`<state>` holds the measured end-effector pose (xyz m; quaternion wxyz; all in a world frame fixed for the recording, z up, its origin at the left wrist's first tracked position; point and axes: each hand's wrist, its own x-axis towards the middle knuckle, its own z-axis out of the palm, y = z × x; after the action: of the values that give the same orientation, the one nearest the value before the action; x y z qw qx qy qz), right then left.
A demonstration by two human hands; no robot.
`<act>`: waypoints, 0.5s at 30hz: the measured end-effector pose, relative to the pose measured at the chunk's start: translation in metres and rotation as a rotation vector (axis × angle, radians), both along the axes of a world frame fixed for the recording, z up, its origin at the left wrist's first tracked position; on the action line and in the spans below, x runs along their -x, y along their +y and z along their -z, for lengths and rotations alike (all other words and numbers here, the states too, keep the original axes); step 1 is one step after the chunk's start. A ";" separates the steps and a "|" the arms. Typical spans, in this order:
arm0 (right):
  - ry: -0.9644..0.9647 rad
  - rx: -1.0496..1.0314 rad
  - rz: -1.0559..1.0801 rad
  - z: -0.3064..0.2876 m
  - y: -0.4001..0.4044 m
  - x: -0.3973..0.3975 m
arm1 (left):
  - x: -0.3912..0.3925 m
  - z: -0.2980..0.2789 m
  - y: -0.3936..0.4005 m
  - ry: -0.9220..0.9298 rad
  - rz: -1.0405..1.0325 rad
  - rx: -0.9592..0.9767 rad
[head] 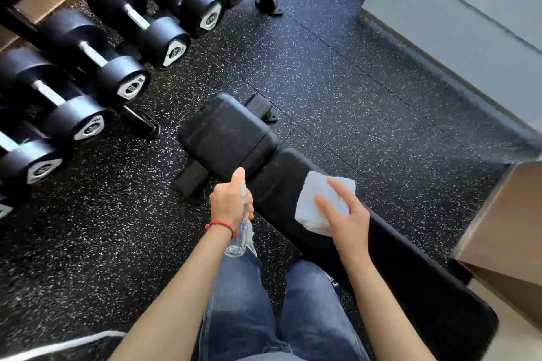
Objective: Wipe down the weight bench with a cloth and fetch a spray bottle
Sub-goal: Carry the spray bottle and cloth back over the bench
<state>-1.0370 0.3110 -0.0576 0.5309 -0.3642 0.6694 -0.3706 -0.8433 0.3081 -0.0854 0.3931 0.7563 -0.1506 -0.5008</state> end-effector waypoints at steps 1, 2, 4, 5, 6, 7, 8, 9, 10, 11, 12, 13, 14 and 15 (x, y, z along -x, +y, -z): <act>-0.003 0.000 0.006 0.000 -0.001 -0.014 | -0.011 -0.001 -0.005 0.005 0.006 0.010; -0.004 0.001 0.011 0.000 -0.002 -0.026 | -0.020 0.000 -0.009 0.006 0.016 0.015; -0.004 -0.005 0.018 0.000 -0.004 -0.049 | -0.040 0.001 -0.017 0.005 0.033 0.018; -0.003 -0.010 0.013 -0.001 -0.004 -0.056 | -0.046 0.001 -0.020 0.003 0.036 0.016; 0.000 -0.014 0.006 -0.001 -0.004 -0.064 | -0.053 0.002 -0.022 0.002 0.038 0.012; 0.007 -0.017 -0.001 -0.001 -0.004 -0.071 | -0.060 0.003 -0.025 0.001 0.041 0.008; 0.014 -0.017 -0.008 -0.002 -0.005 -0.077 | -0.066 0.004 -0.028 -0.001 0.044 0.006; 0.018 -0.016 -0.015 -0.003 -0.006 -0.083 | -0.071 0.005 -0.030 -0.001 0.044 0.006; 0.019 -0.017 -0.020 -0.004 -0.008 -0.088 | -0.076 0.006 -0.032 -0.003 0.041 0.004; 0.020 -0.017 -0.023 -0.004 -0.010 -0.093 | -0.081 0.007 -0.034 -0.007 0.040 0.001; 0.021 -0.016 -0.028 -0.004 -0.011 -0.096 | -0.086 0.007 -0.036 -0.008 0.041 -0.003; 0.024 -0.014 -0.035 -0.005 -0.013 -0.100 | -0.090 0.007 -0.038 -0.007 0.046 -0.004; 0.029 -0.013 -0.043 -0.006 -0.015 -0.103 | -0.094 0.007 -0.039 -0.006 0.053 -0.003; 0.032 -0.012 -0.050 -0.006 -0.016 -0.106 | -0.097 0.006 -0.040 -0.009 0.059 -0.004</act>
<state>-0.9309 0.2946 -0.0516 0.5314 -0.3836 0.6707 -0.3474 -0.7458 0.2681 -0.0918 0.3761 0.7544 -0.1738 -0.5091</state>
